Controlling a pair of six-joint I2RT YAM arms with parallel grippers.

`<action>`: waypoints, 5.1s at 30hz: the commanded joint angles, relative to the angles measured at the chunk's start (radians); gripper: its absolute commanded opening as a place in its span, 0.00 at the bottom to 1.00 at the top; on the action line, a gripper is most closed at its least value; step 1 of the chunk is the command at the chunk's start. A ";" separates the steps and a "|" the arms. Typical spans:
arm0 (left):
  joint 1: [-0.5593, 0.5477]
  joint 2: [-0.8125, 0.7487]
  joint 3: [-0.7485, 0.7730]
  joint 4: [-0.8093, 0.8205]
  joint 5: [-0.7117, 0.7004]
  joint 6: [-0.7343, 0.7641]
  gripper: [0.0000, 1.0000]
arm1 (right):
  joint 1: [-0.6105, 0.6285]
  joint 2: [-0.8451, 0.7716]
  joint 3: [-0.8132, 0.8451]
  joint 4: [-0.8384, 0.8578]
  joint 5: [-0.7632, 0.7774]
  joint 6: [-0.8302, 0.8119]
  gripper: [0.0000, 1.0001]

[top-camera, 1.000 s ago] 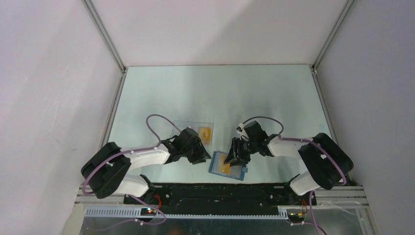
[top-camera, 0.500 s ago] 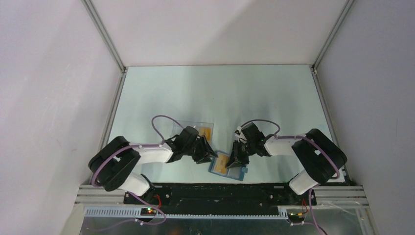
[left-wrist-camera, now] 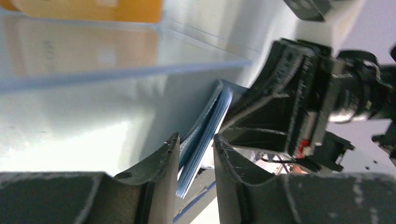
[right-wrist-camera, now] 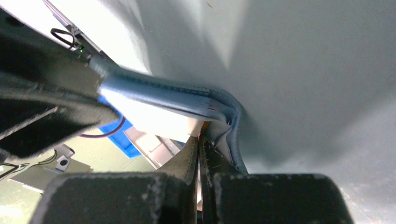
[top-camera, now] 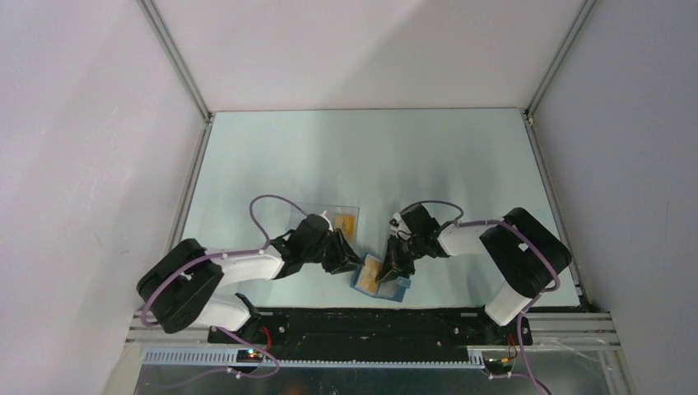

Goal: Put the credit cards into the card holder
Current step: Close the card holder at the center of the board.

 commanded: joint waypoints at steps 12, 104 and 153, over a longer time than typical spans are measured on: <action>-0.135 -0.017 0.094 0.127 0.114 -0.063 0.42 | 0.009 -0.029 0.153 -0.145 0.071 -0.150 0.19; -0.063 -0.077 -0.020 0.204 0.059 -0.002 0.29 | -0.157 -0.182 0.245 -0.543 0.116 -0.393 0.54; -0.163 0.211 0.259 -0.302 -0.077 0.215 0.00 | -0.141 0.054 0.089 -0.275 0.031 -0.312 0.18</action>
